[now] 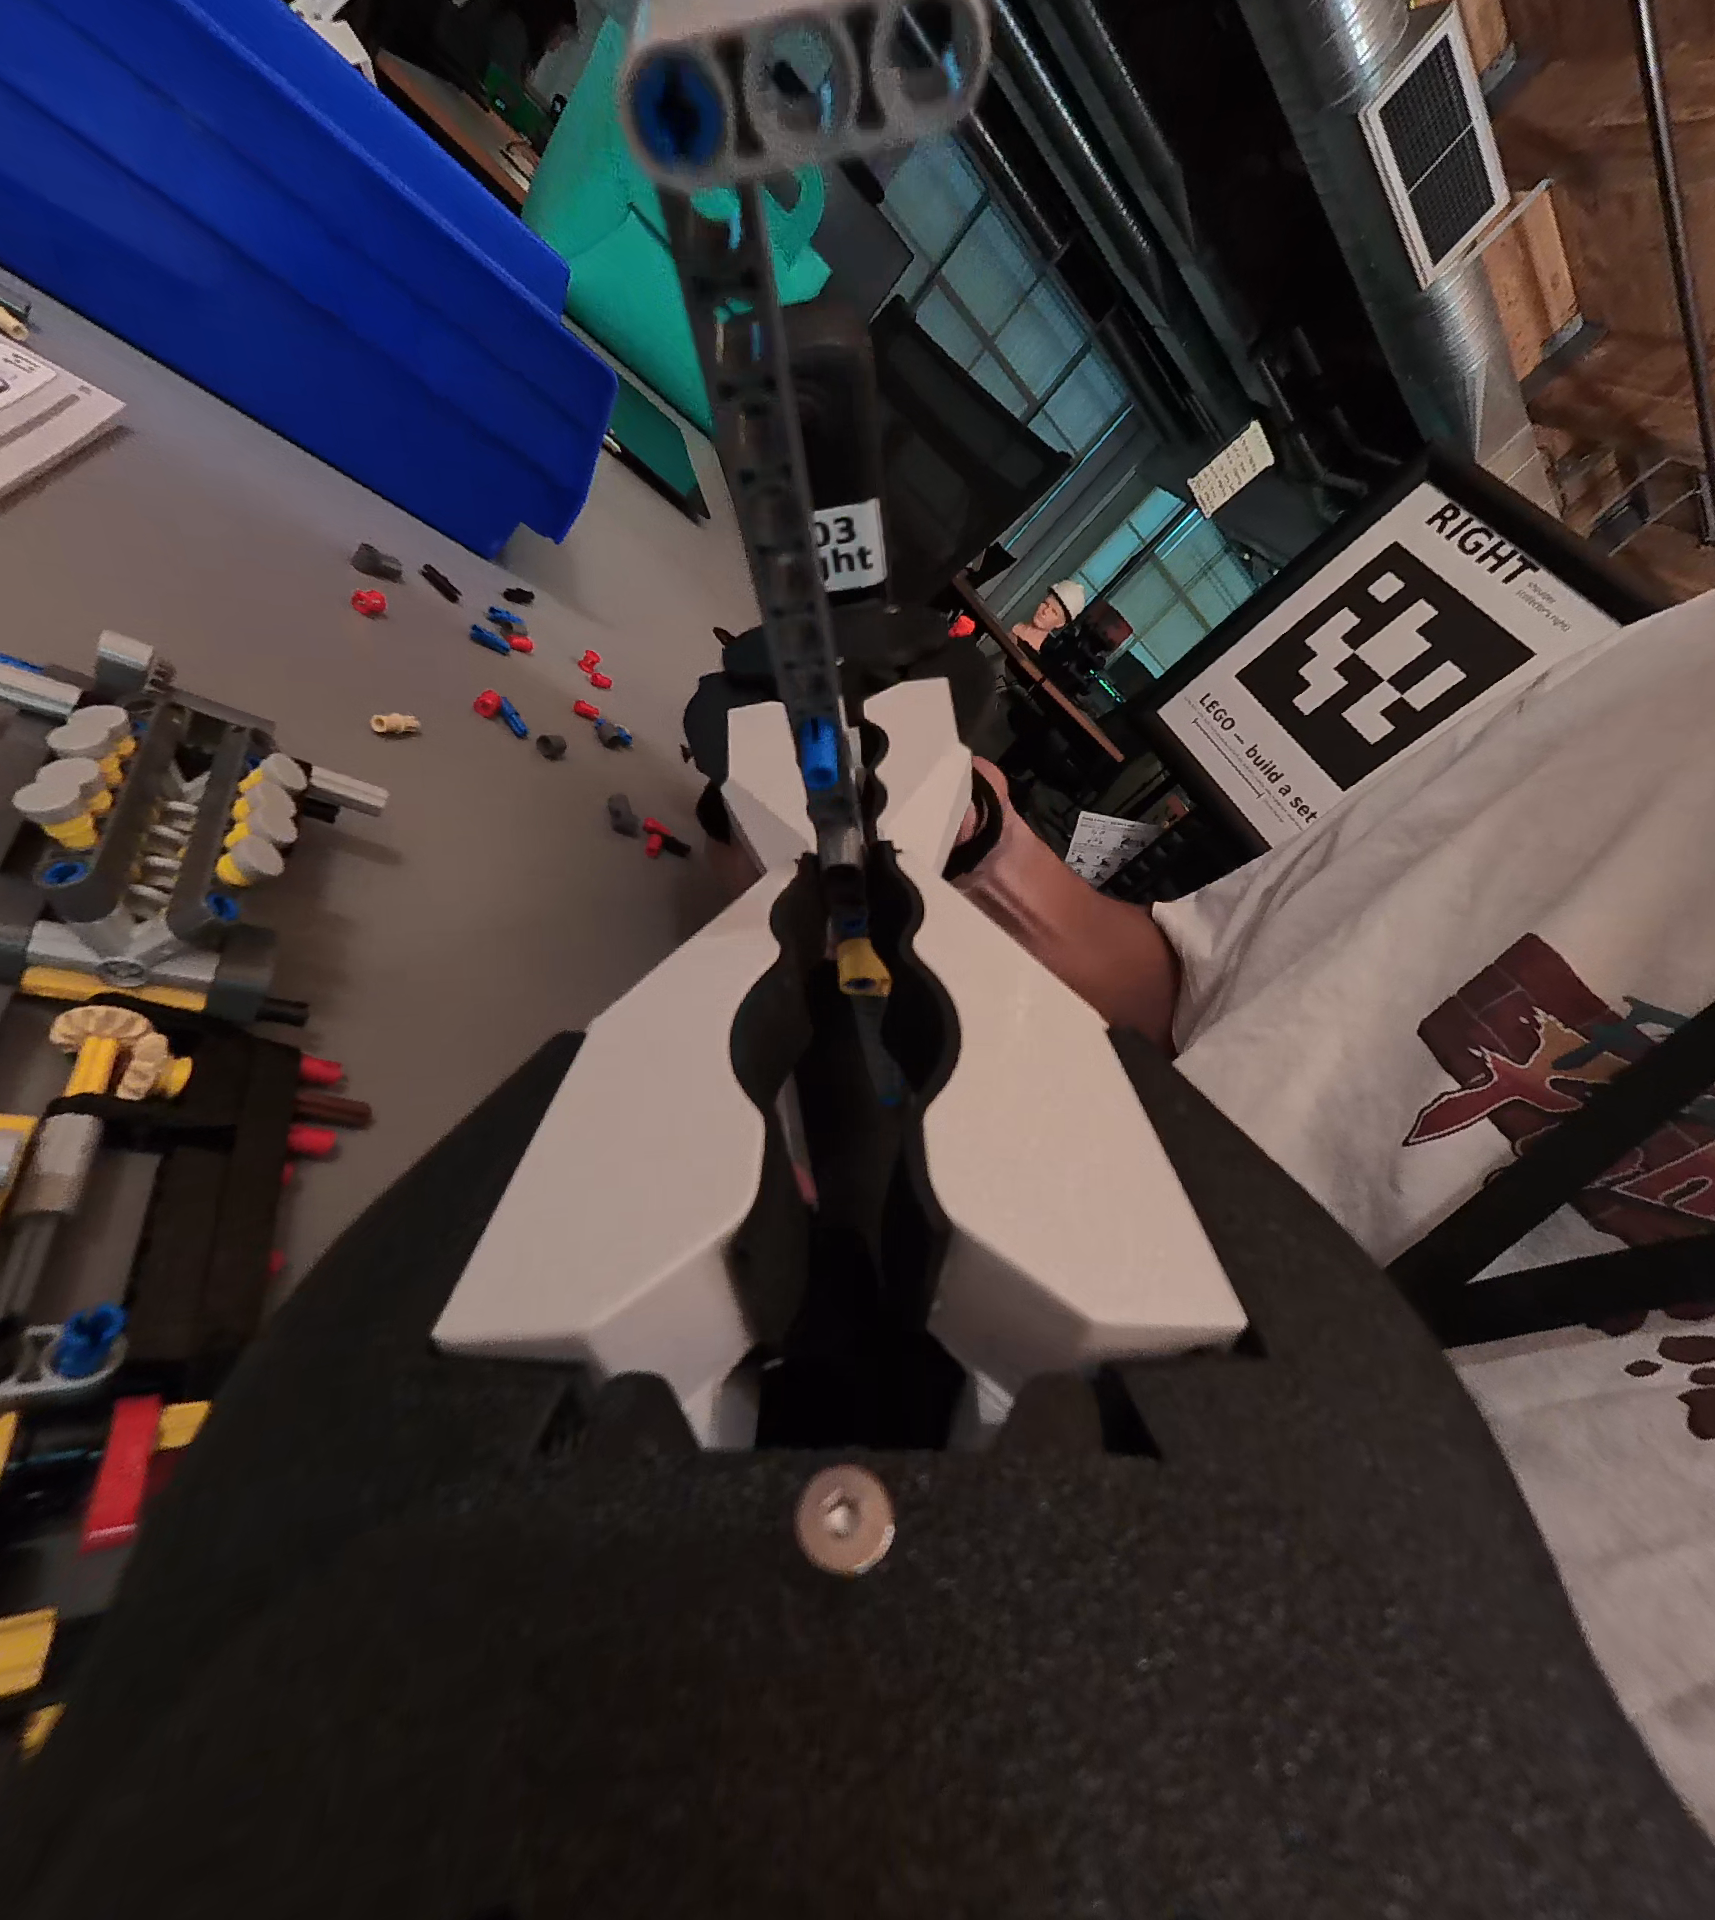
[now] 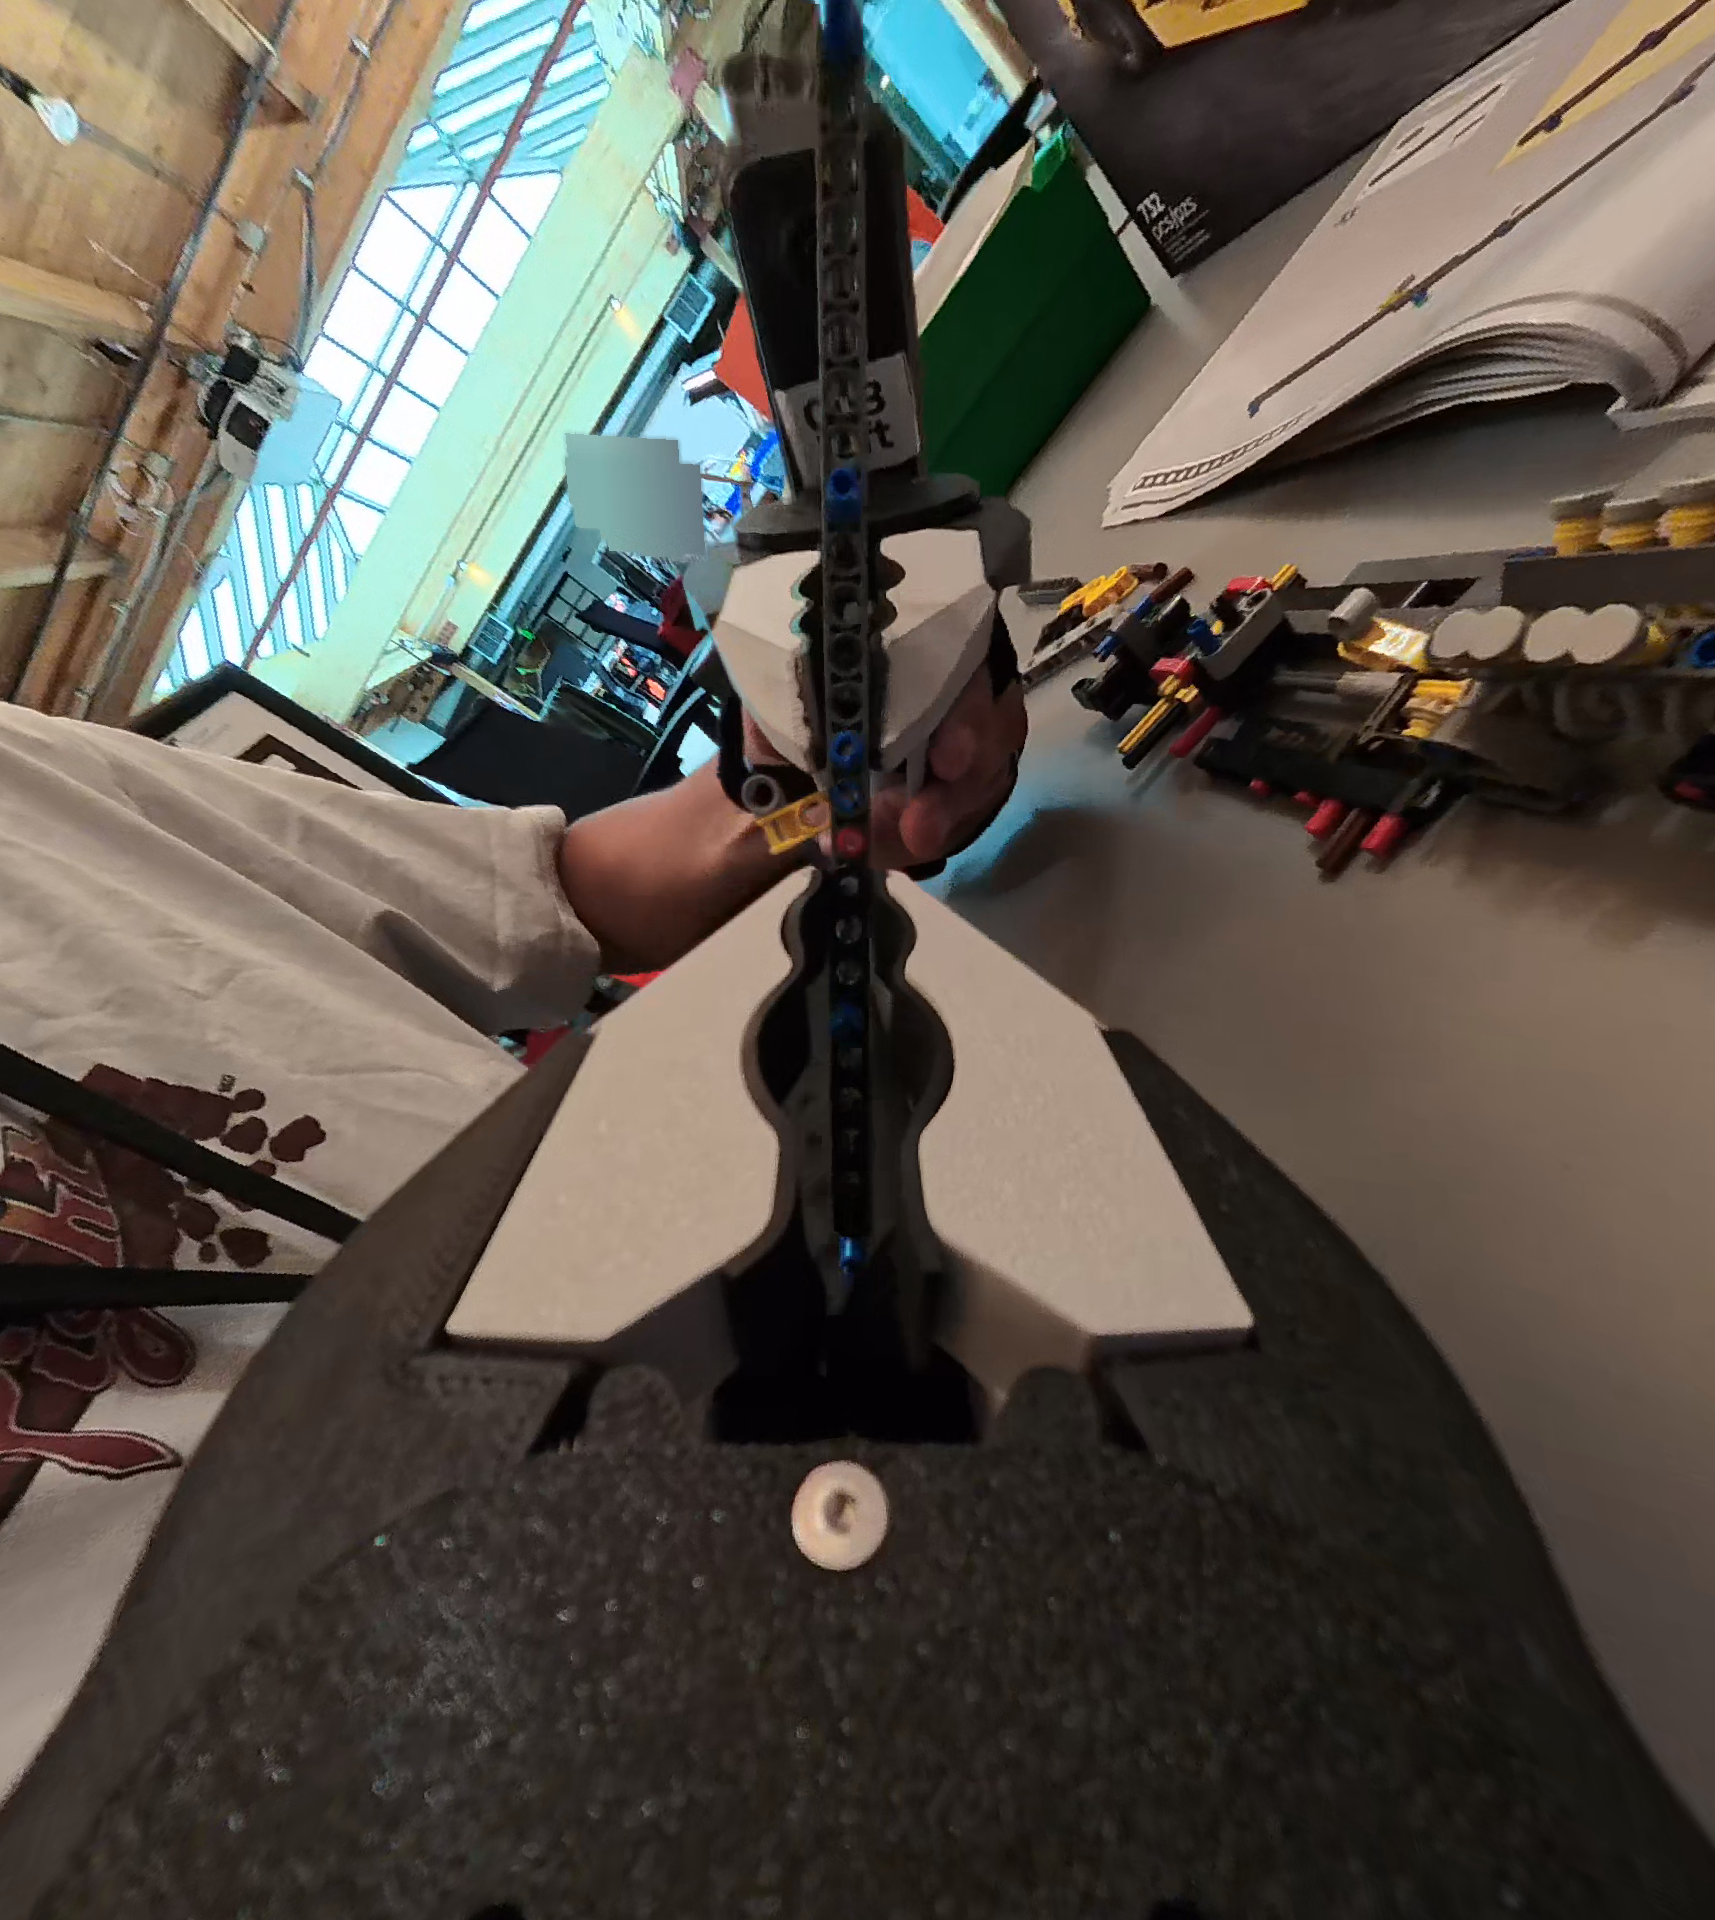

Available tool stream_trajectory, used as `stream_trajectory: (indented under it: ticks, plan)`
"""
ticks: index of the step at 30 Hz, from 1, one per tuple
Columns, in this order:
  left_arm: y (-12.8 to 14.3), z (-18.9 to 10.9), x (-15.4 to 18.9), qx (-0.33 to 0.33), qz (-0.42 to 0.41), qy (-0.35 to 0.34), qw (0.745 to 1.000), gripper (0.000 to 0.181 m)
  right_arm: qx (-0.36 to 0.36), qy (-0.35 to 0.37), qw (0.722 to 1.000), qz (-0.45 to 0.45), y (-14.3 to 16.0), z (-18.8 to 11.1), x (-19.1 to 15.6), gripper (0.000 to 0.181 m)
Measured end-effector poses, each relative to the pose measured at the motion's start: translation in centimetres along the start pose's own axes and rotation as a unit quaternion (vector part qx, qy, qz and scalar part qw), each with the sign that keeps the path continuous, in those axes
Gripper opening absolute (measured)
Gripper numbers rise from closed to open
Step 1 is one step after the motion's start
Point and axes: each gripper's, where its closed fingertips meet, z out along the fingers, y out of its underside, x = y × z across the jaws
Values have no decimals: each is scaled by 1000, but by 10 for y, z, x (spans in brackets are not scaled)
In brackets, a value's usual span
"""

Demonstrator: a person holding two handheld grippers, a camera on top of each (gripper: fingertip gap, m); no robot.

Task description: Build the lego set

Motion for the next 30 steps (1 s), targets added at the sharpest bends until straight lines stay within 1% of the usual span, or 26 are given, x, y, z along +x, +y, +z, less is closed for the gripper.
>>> stream_trajectory:
  ticks: [2,4,8,16,18,19,20,21,22,23,26,28,30]
  plan:
    - [3,1,0,-7,0,-2,1000,7,-19,11,1000,-12,5,3,1,6]
    - [0,-1,-1,-1,2,-4,1000,7,2,20,1000,-22,-1,0,2,5]
    - [0,-2,2,1,7,-2,1000,7,44,-3,999,-7,-12,-8,-2,5]
    - [0,0,2,-1,18,-8,1000,7,52,-11,999,1,-13,-11,-2,5]
    - [-5,0,-1,19,3,-10,1000,7,63,-5,998,1,-17,-11,0,5]
    - [-9,-3,-4,33,-4,-20,999,20,77,-8,997,6,-21,-14,0,5]
    - [-13,-7,-8,43,-11,-31,999,38,108,-13,994,16,-30,-20,1,5]
    - [-17,-13,-12,56,-17,-41,997,39,131,-16,991,24,-36,-26,3,4]
    - [-18,-15,-13,66,-18,-48,997,34,145,-13,989,22,-40,-28,4,5]
    - [-14,-13,-13,61,-17,-53,997,30,159,-6,987,9,-44,-27,4,5]
    - [-3,8,-6,37,0,-61,997,30,184,-8,983,-10,-52,-15,0,5]
    - [-7,14,-9,50,7,-79,996,28,192,-18,981,2,-55,-6,0,5]
    - [-15,11,-11,76,0,-77,994,21,184,-14,983,-4,-53,3,-1,5]
